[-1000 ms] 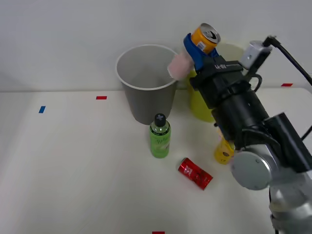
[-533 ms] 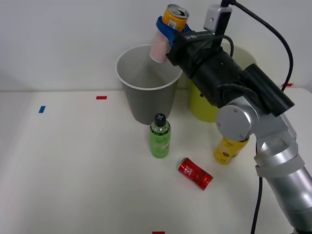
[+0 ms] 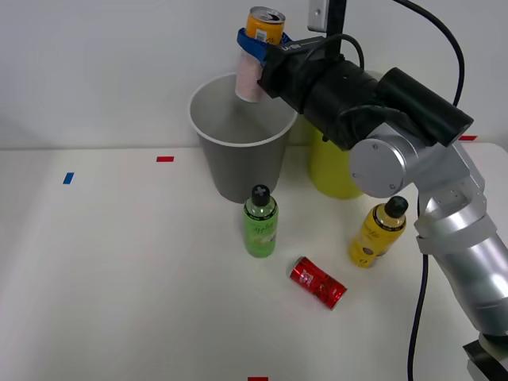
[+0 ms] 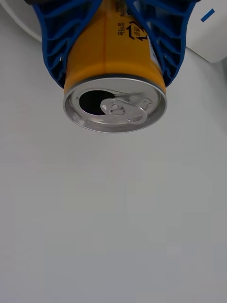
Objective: Put cans in the gray bin, plastic bottles in the light green bin
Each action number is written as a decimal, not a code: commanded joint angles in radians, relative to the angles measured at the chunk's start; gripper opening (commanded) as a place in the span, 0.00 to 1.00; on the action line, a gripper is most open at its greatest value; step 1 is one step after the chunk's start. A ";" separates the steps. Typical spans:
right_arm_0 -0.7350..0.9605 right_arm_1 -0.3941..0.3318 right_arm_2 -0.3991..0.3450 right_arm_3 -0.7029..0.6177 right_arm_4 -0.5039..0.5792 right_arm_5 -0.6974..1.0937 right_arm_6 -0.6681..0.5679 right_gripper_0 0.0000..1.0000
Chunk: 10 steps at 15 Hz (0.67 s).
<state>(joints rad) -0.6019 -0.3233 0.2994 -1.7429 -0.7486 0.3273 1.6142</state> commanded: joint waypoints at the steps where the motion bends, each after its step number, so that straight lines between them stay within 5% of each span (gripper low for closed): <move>1: -0.056 0.024 0.029 0.109 0.000 -0.057 0.006 0.00; 6: -0.075 0.016 0.030 0.132 0.009 -0.057 0.001 0.00; 9: -0.050 0.010 0.030 0.132 0.000 -0.131 -0.013 0.57; 10: -0.033 0.009 0.046 0.134 -0.008 -0.179 -0.016 0.68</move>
<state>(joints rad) -0.6544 -0.3117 0.3330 -1.6099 -0.7464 0.1938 1.6035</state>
